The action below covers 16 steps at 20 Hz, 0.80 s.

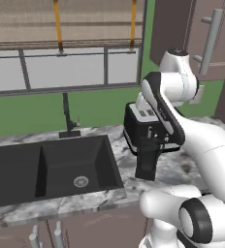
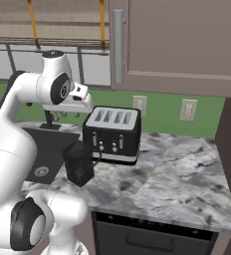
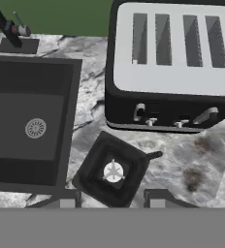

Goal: Turn on the sink faucet and place the jug under the water for a few seconds to fill it up.

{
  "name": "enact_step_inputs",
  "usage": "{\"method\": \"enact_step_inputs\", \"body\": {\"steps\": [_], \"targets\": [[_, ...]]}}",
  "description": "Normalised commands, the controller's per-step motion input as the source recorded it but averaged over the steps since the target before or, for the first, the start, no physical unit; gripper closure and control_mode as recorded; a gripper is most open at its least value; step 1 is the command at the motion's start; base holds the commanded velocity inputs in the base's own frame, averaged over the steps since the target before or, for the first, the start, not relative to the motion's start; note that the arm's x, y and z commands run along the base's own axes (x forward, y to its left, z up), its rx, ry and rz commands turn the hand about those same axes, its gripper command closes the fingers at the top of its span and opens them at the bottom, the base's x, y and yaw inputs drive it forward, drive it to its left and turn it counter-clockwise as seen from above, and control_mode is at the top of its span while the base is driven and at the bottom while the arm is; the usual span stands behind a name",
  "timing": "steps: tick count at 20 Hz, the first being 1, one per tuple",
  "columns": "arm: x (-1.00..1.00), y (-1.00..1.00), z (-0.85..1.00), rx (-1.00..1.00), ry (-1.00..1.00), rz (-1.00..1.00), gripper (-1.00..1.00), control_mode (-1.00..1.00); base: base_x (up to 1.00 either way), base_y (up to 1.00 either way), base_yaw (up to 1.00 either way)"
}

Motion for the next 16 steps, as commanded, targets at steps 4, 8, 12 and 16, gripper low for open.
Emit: {"method": "enact_step_inputs", "body": {"steps": [4,8,12,16], "targets": [[0.0,0.15,0.0,0.0,0.0,0.0,-1.0,-1.0,0.0,0.0,0.0],[0.0,0.14,0.0,0.0,0.0,0.0,-1.0,1.0,0.0,0.6,-0.03],[0.0,0.0,0.0,0.0,0.0,0.0,-1.0,1.0,0.0,0.91,-0.05],[0.0,0.0,0.0,0.0,0.0,0.0,-1.0,1.0,0.0,0.7,-0.05]]}}
